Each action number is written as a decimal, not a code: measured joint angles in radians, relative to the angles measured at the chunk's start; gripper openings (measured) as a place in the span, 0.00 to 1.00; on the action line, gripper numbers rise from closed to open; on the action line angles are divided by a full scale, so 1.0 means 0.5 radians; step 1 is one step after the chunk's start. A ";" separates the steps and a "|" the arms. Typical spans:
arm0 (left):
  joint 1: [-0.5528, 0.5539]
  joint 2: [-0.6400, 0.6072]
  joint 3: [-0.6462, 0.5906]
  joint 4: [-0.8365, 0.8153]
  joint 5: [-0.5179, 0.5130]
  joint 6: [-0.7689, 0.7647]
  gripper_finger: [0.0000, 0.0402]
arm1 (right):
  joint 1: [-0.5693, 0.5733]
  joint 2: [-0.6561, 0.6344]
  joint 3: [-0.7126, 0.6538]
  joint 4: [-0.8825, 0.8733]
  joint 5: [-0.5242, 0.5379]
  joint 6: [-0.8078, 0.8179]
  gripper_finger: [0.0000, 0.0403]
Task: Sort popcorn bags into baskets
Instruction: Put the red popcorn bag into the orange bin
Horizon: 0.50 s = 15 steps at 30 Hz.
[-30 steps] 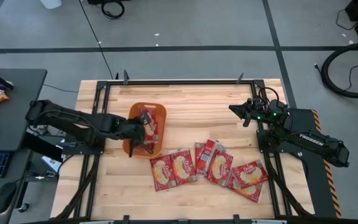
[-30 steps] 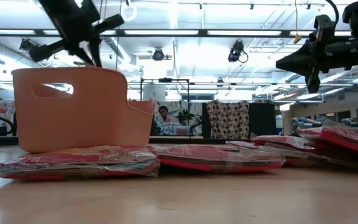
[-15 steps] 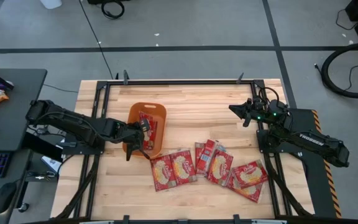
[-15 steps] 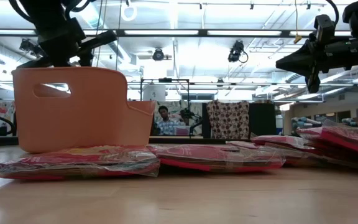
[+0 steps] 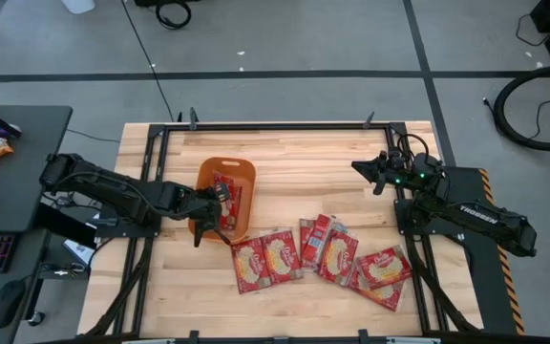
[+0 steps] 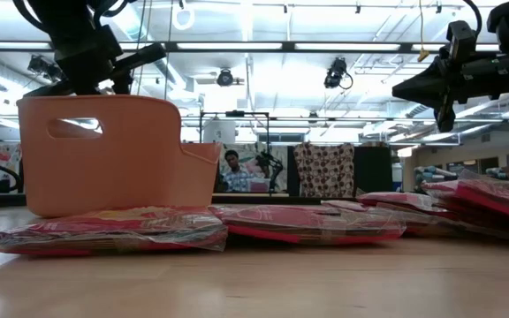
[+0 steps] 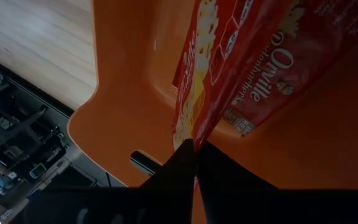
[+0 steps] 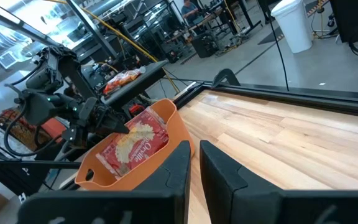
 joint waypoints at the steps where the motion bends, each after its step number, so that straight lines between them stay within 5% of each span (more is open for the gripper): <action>1: 0.000 0.001 0.000 0.000 0.000 0.000 0.06 | 0.000 -0.001 0.000 0.001 0.000 0.000 0.10; 15: 0.000 0.002 0.000 0.001 -0.001 -0.002 0.16 | 0.000 0.000 0.000 0.000 0.000 0.000 0.10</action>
